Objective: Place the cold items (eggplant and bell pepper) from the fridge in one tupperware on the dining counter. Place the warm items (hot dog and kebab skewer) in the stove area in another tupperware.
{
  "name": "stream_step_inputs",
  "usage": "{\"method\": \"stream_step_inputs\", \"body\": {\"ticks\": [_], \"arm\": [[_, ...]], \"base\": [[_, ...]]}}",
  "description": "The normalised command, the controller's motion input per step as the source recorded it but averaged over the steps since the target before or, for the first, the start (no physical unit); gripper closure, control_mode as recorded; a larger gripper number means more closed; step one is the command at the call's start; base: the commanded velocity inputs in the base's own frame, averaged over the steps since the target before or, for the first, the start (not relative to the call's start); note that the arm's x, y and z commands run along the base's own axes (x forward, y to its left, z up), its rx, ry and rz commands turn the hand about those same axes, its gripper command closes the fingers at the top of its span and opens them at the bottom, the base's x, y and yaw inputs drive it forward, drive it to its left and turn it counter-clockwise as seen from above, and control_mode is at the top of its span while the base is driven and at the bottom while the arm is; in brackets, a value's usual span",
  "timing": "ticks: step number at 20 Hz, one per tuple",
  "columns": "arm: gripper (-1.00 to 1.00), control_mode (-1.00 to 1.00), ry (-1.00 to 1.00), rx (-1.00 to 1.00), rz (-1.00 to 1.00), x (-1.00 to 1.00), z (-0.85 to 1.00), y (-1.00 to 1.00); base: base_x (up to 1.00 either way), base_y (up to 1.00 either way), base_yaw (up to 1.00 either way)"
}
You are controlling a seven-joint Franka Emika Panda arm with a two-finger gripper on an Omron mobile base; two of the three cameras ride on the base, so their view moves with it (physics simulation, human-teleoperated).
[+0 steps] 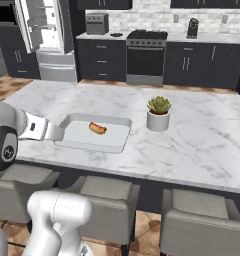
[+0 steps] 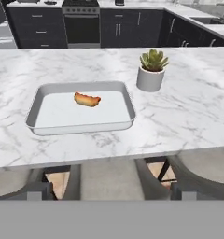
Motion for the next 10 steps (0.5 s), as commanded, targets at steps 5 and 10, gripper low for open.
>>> {"method": "stream_step_inputs", "body": {"ticks": [5, 10], "arm": [[-1.00, -1.00, 0.01, 0.00, 0.00, -0.09, -0.06, 0.00], [-1.00, 1.00, -0.01, 0.00, 0.00, -0.26, -0.05, 0.08]], "base": [[0.00, 0.00, 0.00], [-0.40, 0.44, 0.00]]}}
